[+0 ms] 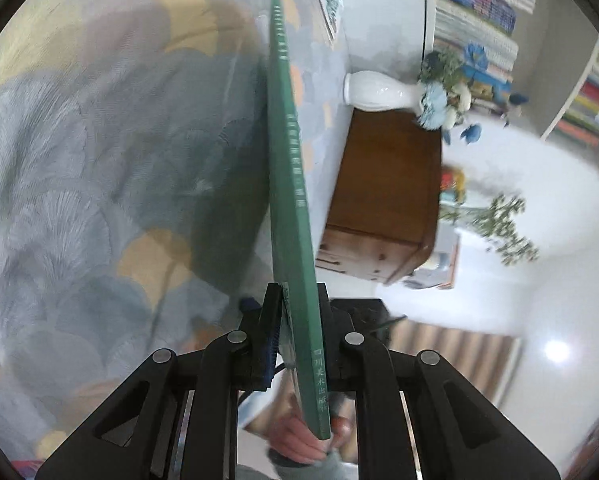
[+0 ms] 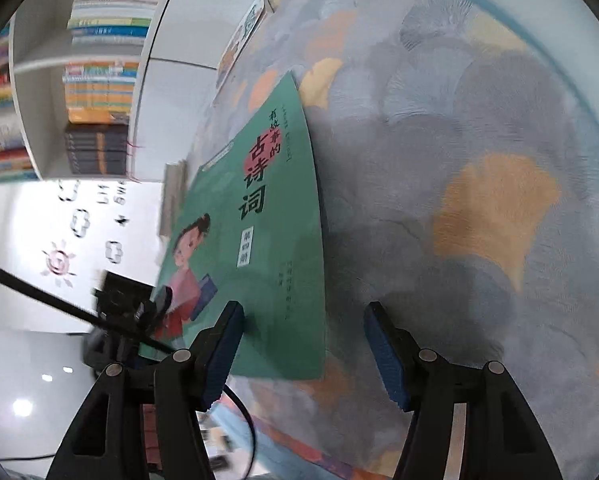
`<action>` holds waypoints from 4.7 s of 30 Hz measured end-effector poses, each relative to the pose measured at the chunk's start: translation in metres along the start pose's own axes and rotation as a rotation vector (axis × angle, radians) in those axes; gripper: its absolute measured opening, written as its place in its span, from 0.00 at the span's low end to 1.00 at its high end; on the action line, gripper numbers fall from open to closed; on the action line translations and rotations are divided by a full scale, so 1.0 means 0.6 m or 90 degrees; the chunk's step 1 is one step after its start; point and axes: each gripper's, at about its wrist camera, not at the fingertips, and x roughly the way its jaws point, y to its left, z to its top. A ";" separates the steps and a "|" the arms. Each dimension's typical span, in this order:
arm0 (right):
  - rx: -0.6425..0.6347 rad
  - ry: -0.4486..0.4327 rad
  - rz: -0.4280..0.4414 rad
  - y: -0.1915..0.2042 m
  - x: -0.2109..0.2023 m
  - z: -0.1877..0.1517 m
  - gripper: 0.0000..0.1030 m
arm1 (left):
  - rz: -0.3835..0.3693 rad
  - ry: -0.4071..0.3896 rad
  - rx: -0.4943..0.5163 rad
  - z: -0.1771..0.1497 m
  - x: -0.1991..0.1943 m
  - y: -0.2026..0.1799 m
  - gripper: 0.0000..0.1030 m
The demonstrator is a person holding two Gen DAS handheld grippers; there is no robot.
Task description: Organize books
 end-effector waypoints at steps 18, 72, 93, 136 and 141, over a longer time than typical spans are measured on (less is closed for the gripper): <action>-0.298 -0.005 -0.166 0.191 0.094 -0.008 0.40 | 0.158 -0.047 0.125 -0.017 -0.083 -0.019 0.10; -0.526 0.039 -0.210 0.710 0.694 0.106 0.43 | 0.275 -0.273 0.261 0.366 -0.617 -0.007 0.14; -0.399 0.050 -0.231 0.629 0.622 0.085 0.65 | 0.293 -0.249 0.347 0.257 -0.594 -0.076 0.18; -0.185 -0.182 -0.359 0.220 0.224 0.548 0.69 | 0.412 -0.183 0.314 0.549 0.040 -0.154 0.25; -0.232 -0.165 -0.367 0.233 0.240 0.538 0.70 | 0.376 -0.150 0.340 0.542 0.040 -0.160 0.26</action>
